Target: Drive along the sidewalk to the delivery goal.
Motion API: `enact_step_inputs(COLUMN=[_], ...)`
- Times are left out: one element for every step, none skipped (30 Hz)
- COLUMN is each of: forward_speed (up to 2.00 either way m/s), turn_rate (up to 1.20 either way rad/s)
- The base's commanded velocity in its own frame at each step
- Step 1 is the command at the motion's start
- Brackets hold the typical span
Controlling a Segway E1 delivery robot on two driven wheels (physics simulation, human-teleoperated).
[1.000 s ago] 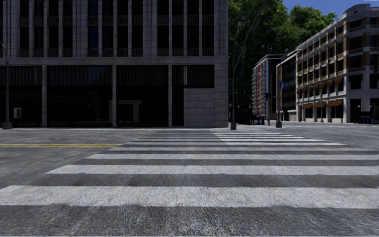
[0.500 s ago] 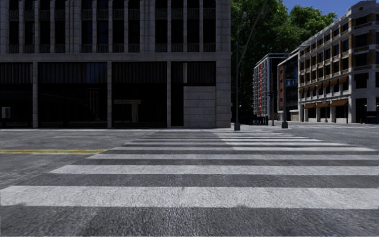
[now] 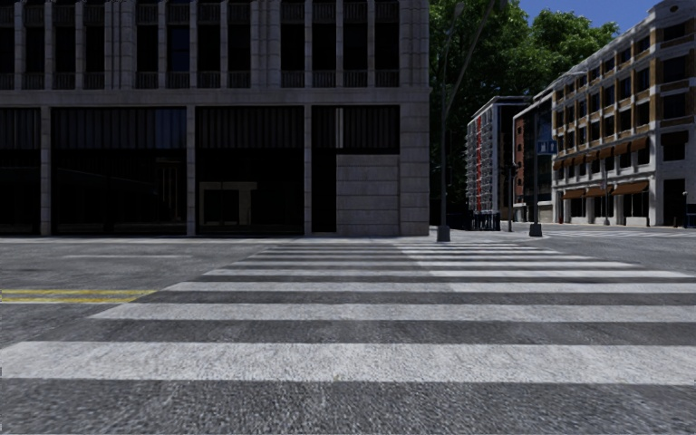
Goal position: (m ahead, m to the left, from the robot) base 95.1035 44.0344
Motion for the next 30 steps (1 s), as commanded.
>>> enact_step_inputs(forward_speed=[2.0,2.0,2.0,2.0,2.0,2.0,2.0,2.0,2.0,2.0,2.0,2.0,2.0,2.0,2.0,2.0,2.0,2.0,2.0,2.0,2.0,2.0,2.0,2.0,2.0,2.0,2.0,2.0,2.0,2.0], turn_rate=[0.0,0.0,0.0,0.0,0.0,0.0,0.0,0.0,0.0,0.0,0.0,0.0,0.0,0.0,0.0,0.0,0.0,0.0,0.0,0.0,0.0,0.0,0.0,0.0,0.0,0.0,0.0,0.0,0.0,0.0])
